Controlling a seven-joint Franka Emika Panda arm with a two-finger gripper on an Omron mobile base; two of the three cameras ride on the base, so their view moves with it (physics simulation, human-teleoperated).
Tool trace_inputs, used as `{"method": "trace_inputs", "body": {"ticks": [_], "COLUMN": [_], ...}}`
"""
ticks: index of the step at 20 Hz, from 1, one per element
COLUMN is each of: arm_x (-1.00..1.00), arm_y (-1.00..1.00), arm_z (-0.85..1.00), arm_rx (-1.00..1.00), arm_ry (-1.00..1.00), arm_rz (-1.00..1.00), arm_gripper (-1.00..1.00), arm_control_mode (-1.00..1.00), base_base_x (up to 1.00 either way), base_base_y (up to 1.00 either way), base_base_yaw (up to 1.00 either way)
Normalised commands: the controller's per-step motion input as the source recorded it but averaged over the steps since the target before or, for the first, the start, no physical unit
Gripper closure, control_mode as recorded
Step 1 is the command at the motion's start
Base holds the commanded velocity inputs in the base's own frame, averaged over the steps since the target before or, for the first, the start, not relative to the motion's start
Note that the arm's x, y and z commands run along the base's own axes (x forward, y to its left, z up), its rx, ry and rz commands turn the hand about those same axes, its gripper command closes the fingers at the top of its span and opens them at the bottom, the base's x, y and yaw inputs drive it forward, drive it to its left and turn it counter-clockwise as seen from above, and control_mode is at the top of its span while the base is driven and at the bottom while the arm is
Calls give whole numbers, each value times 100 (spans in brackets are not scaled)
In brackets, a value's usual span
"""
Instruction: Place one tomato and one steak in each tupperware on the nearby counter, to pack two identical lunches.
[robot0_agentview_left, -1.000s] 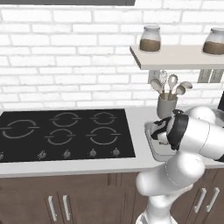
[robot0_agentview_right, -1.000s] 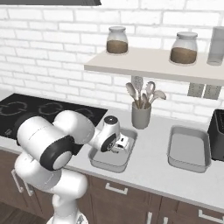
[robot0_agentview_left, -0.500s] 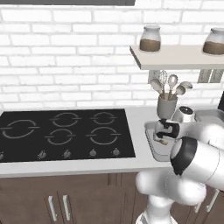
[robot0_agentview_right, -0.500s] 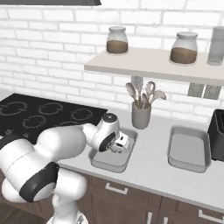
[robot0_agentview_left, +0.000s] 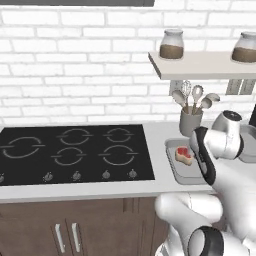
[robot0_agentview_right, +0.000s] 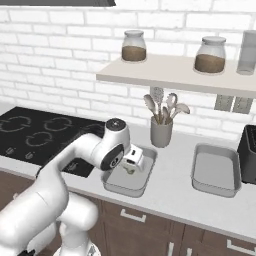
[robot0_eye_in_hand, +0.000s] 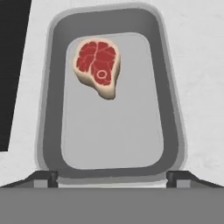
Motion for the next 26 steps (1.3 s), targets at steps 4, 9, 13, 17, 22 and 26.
{"method": "trace_inputs", "body": {"ticks": [4, 9, 13, 17, 22, 26], "arm_x": [-84, -79, -74, -66, -70, 0], "arm_y": [14, 10, 27, 26, 7, 0], "arm_z": [90, 74, 59, 68, 66, 0], "arm_rx": [-2, -4, -7, -4, 0, 0], "arm_ry": [-1, -17, -13, -12, -11, 0], "arm_rz": [0, 0, 0, 0, 1, 0], "arm_gripper": [-100, -100, -100, -100, -100, -100], "arm_control_mode": [-100, -100, -100, -100, -100, 100], "base_base_x": [0, 0, 0, 0, 0, -88], "base_base_y": [0, 0, 0, 0, 0, 10], "base_base_yaw": [0, 0, 0, 0, 0, 0]}}
